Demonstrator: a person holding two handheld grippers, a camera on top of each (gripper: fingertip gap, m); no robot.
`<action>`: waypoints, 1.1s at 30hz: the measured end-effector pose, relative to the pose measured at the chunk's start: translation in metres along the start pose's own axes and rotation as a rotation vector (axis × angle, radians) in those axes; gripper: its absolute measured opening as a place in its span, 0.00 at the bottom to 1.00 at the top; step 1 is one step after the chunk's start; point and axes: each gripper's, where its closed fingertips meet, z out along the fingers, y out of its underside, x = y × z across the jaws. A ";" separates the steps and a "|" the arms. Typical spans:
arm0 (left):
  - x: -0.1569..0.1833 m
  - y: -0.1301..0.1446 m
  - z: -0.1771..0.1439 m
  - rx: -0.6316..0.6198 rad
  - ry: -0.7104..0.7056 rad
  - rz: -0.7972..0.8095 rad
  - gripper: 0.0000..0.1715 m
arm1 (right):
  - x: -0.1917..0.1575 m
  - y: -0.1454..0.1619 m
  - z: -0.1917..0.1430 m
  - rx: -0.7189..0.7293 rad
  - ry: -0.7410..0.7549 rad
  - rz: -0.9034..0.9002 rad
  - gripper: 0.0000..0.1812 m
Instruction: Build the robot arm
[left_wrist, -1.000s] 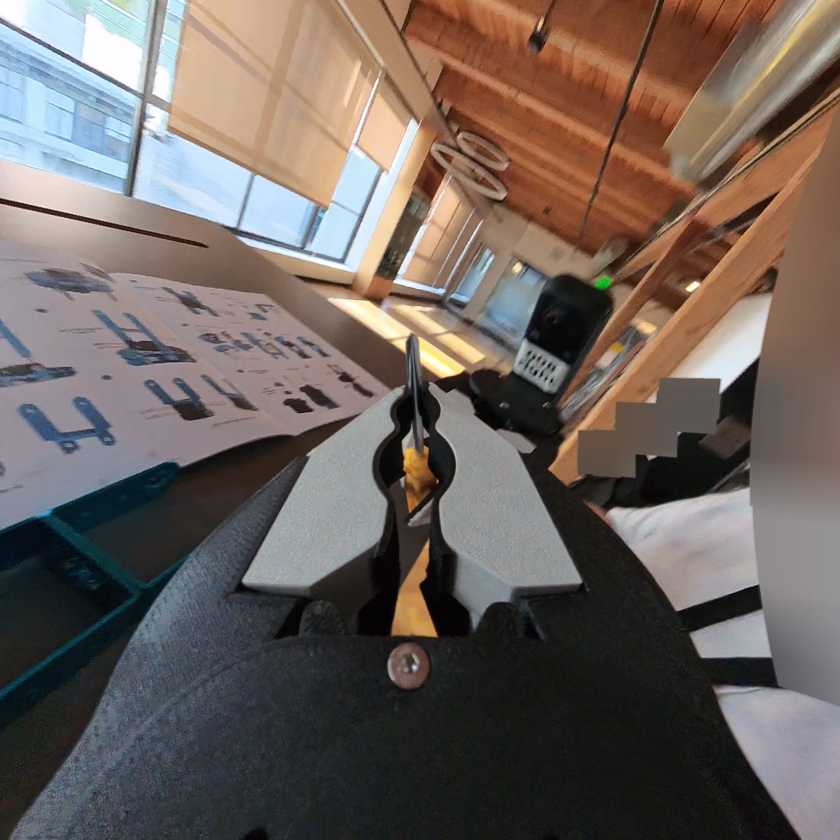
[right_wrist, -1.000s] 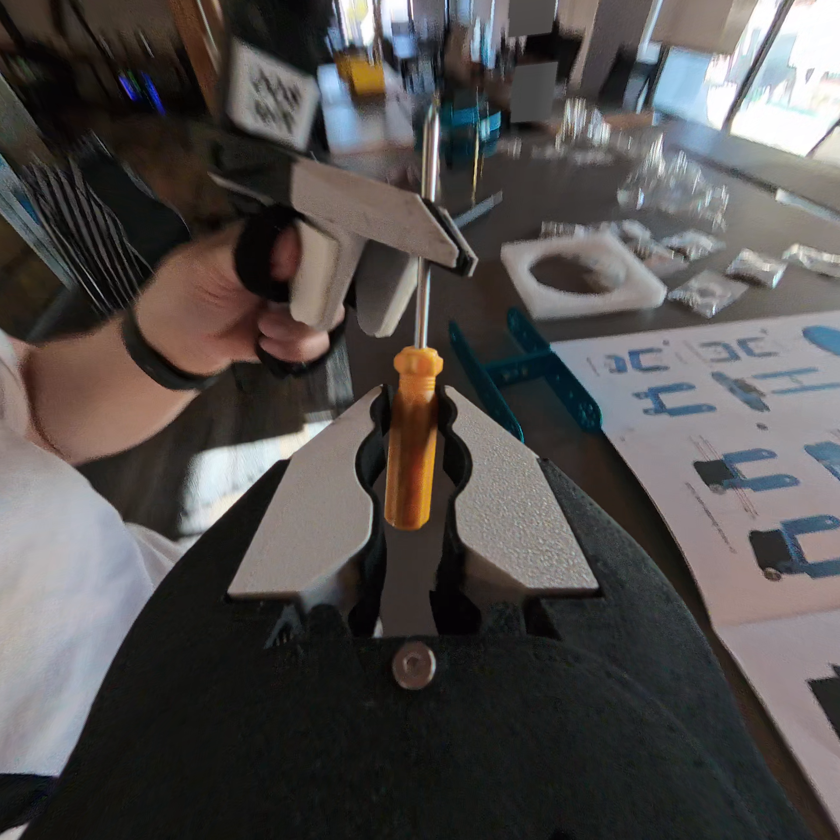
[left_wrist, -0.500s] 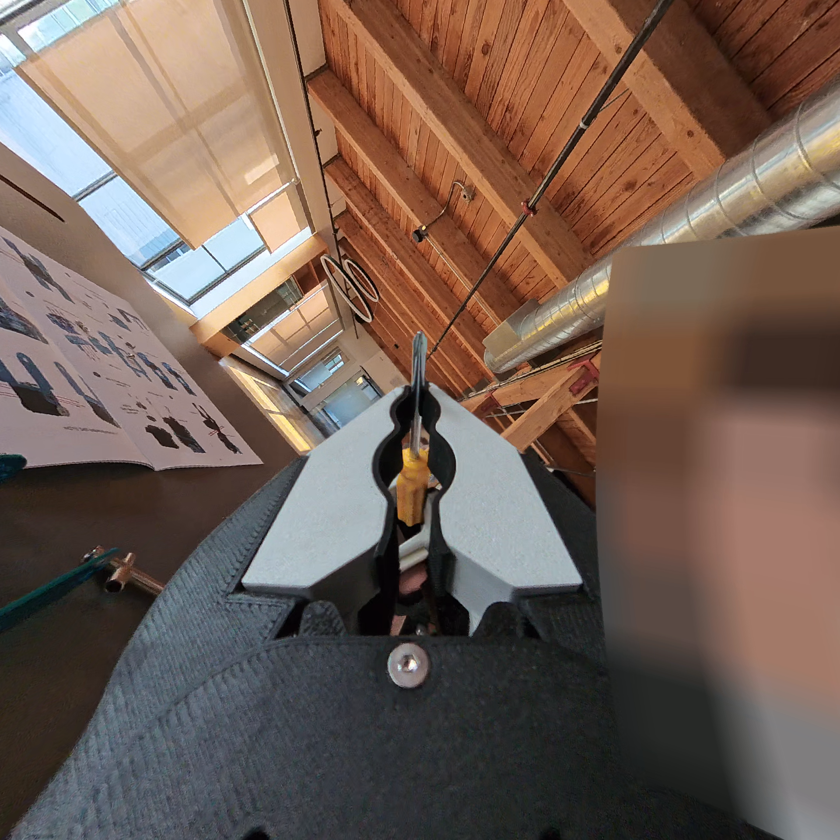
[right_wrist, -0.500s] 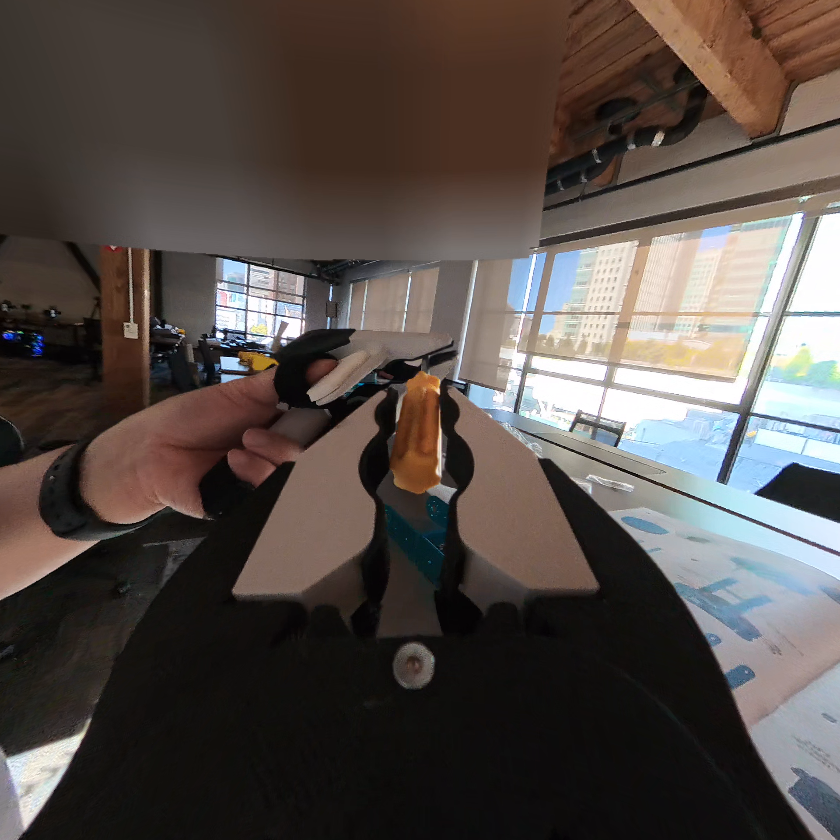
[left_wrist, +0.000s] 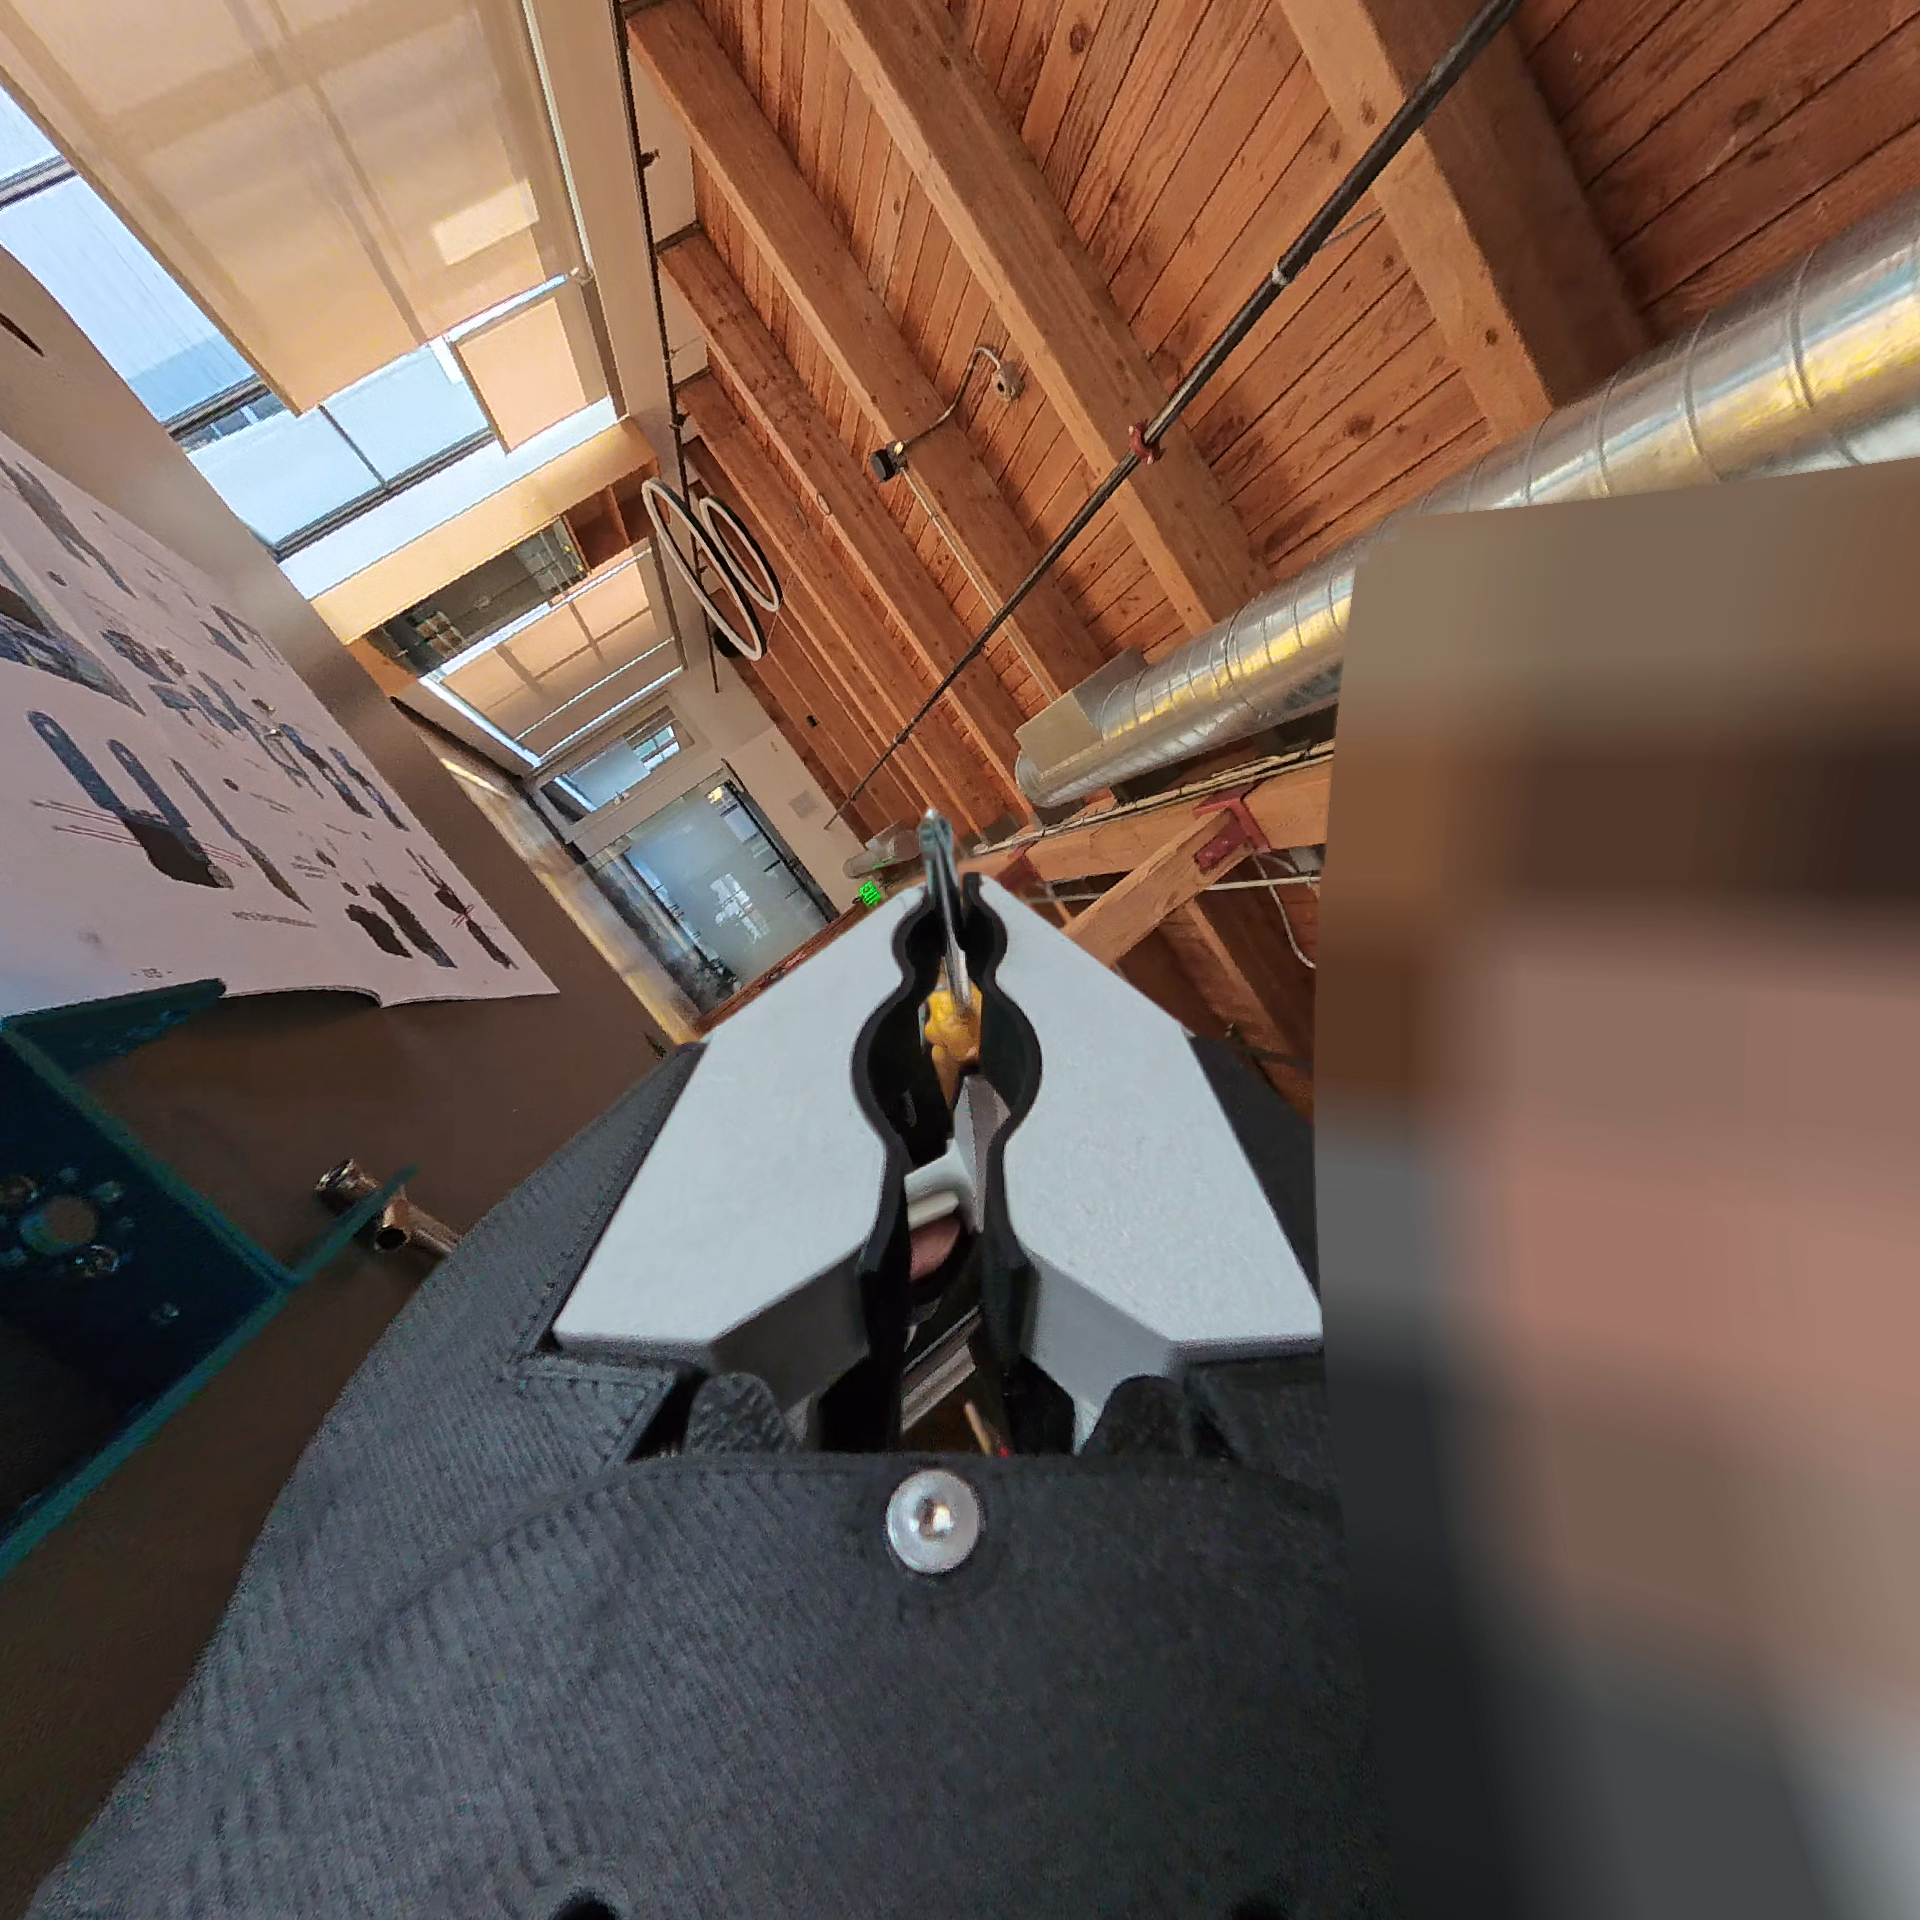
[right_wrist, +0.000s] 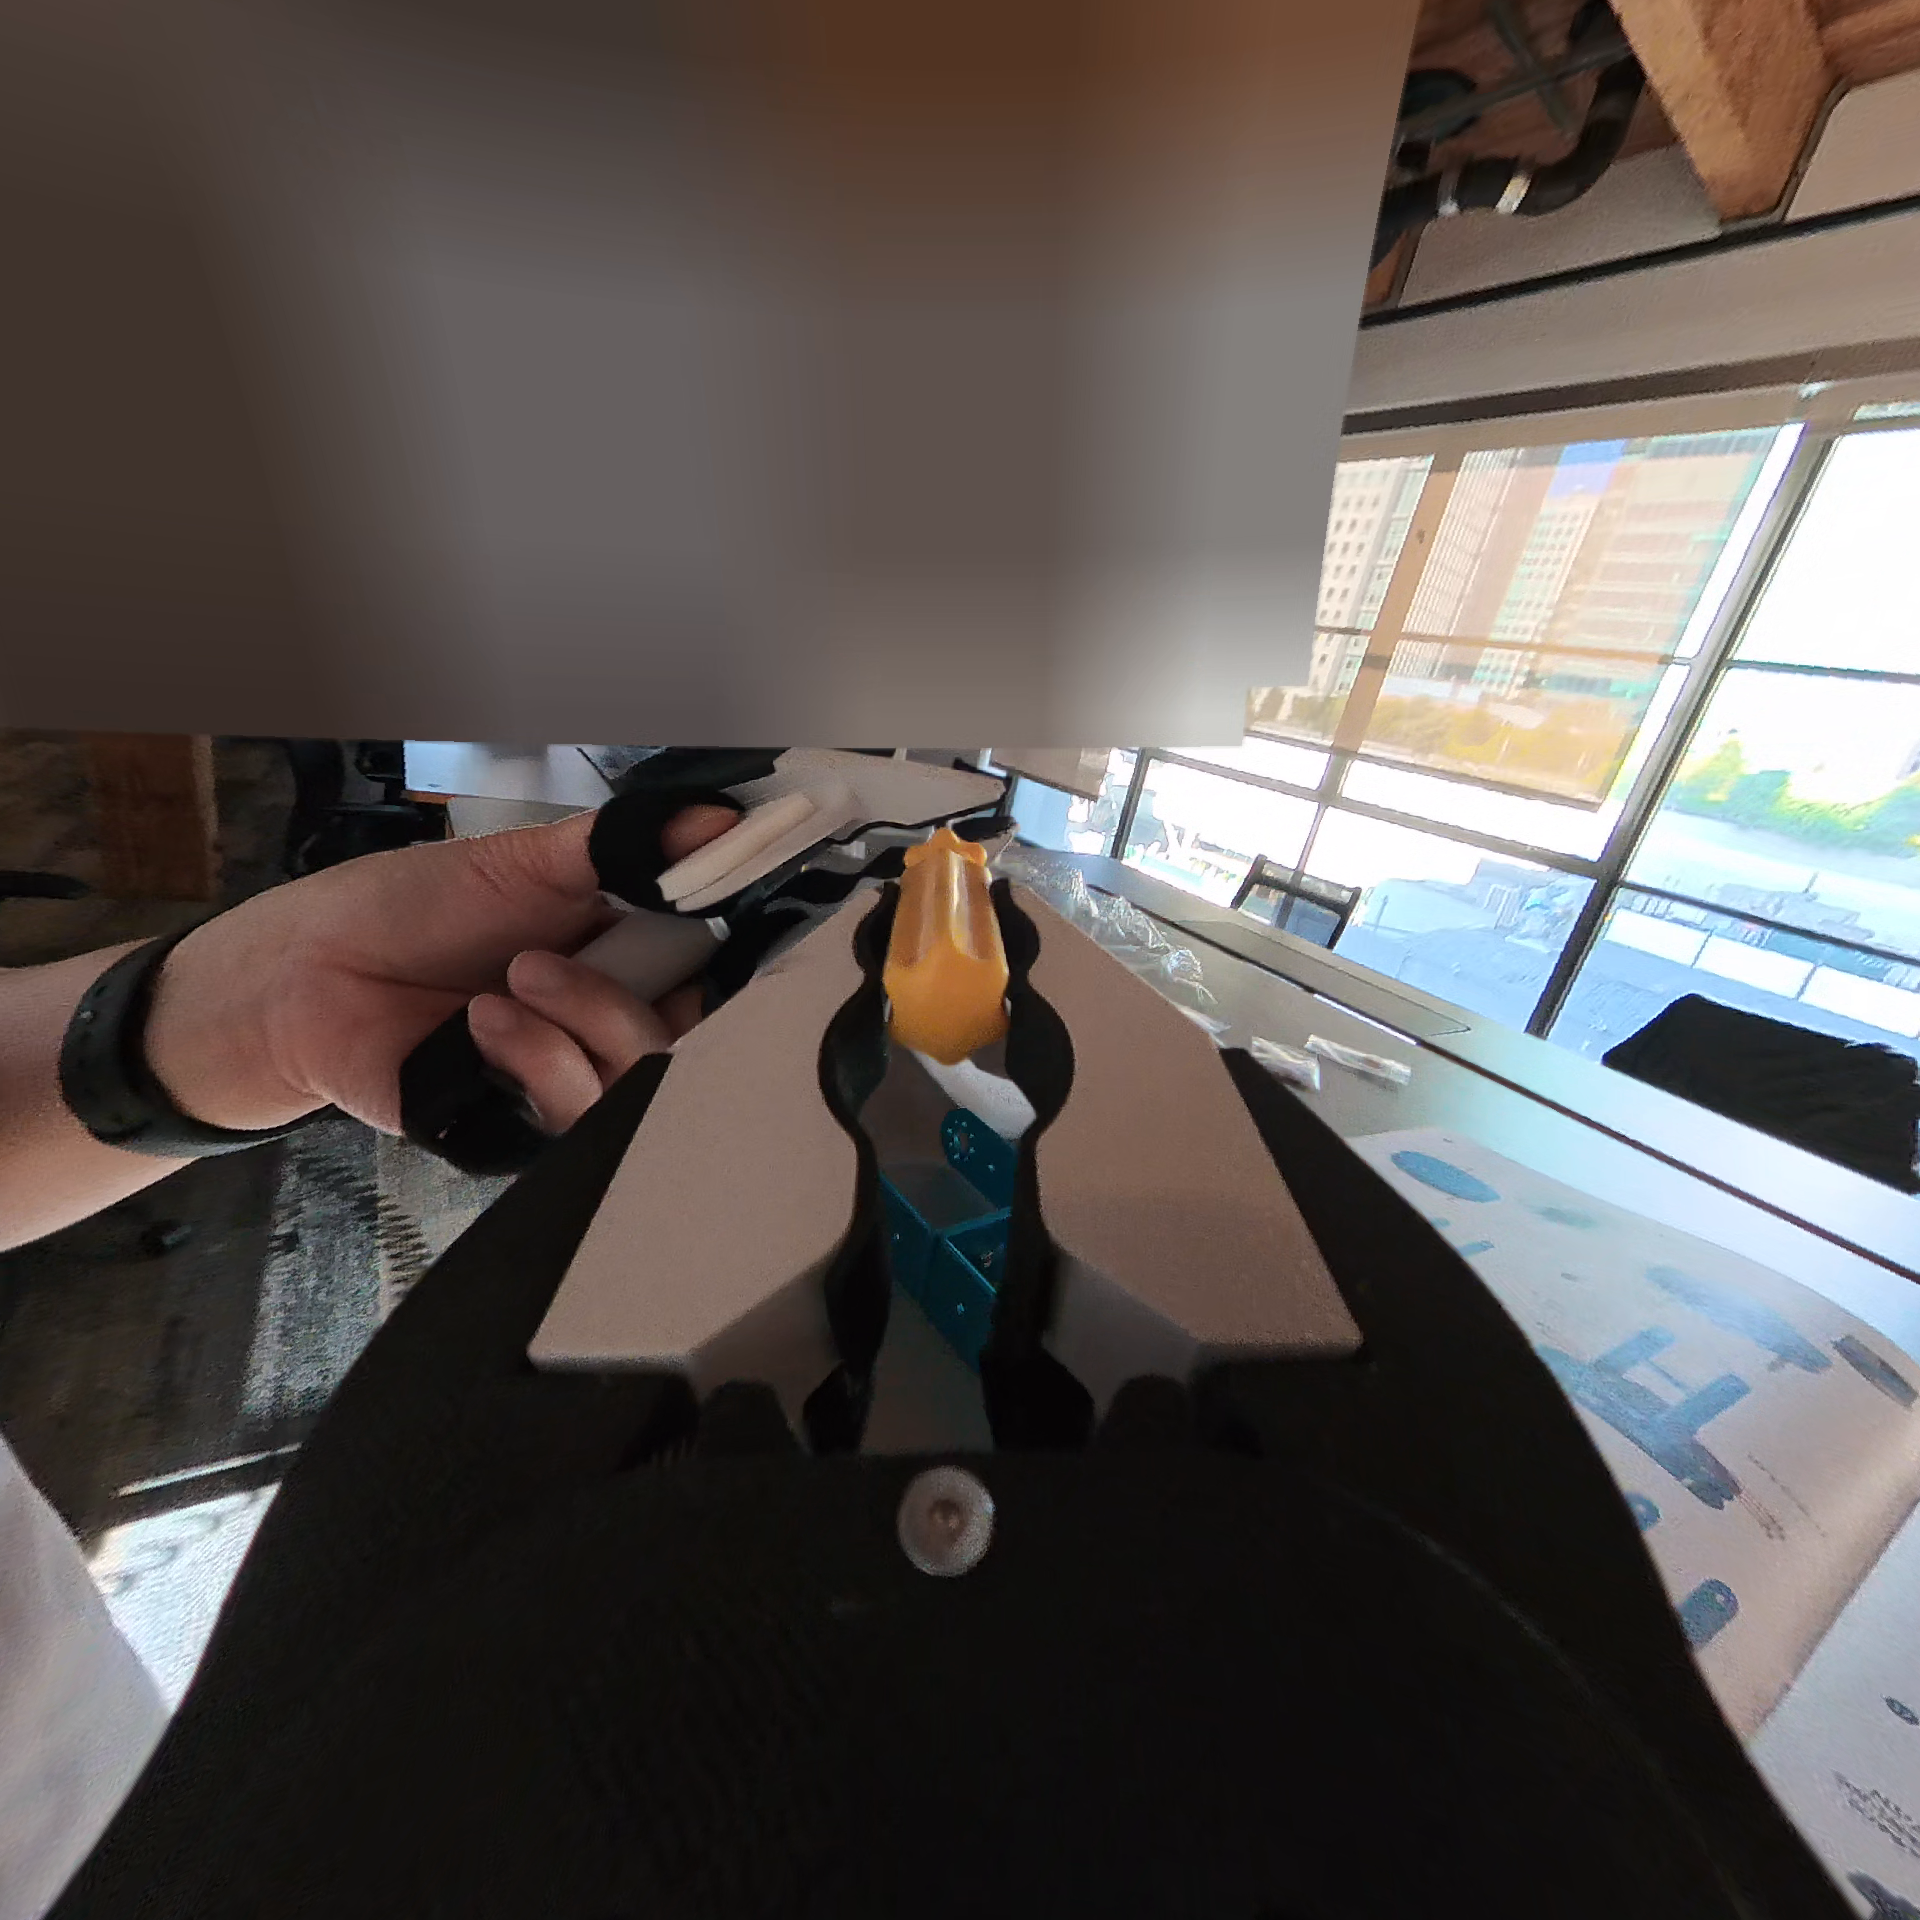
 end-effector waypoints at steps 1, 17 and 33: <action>0.000 0.002 0.001 -0.026 -0.002 0.017 0.01 | 0.001 -0.001 -0.001 -0.003 -0.010 0.009 0.09; -0.109 0.090 -0.018 -0.911 -0.896 1.087 0.03 | 0.109 0.006 -0.124 -0.084 0.009 0.059 0.08; -0.132 0.130 0.008 -1.012 -0.914 0.871 0.09 | 0.112 0.002 -0.147 -0.093 -0.145 0.060 0.09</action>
